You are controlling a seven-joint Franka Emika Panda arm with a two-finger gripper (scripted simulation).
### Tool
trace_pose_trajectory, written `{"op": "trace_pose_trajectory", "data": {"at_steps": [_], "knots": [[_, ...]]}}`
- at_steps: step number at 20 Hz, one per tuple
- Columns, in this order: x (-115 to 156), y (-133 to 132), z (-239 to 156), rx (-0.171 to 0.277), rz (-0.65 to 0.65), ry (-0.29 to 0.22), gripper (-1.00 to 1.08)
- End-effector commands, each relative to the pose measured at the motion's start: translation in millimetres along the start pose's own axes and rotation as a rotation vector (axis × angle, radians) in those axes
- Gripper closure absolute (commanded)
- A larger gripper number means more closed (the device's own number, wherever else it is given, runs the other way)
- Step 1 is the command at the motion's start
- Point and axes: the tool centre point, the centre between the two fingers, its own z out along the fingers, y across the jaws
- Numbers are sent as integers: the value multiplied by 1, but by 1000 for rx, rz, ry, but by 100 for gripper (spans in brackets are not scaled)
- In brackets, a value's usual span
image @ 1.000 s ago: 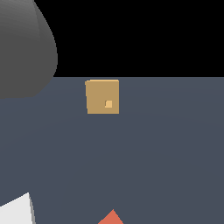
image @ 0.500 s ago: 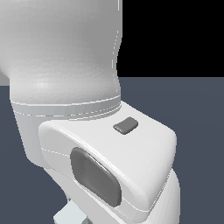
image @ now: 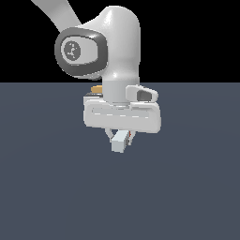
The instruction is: Insert the peg into the horizontal hole in a box.
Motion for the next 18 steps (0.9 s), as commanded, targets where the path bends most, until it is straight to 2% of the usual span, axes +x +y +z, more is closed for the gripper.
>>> {"op": "trace_pose_trajectory", "data": {"at_steps": [1, 5, 9, 13, 18], "knots": [[39, -12, -4, -2, -81, 0, 108], [84, -31, -8, -1, -179, 0, 108], [111, -46, -10, -1, -241, 0, 108], [122, -52, -11, -1, -265, 0, 108], [120, -51, -10, -1, -261, 0, 108]]}}
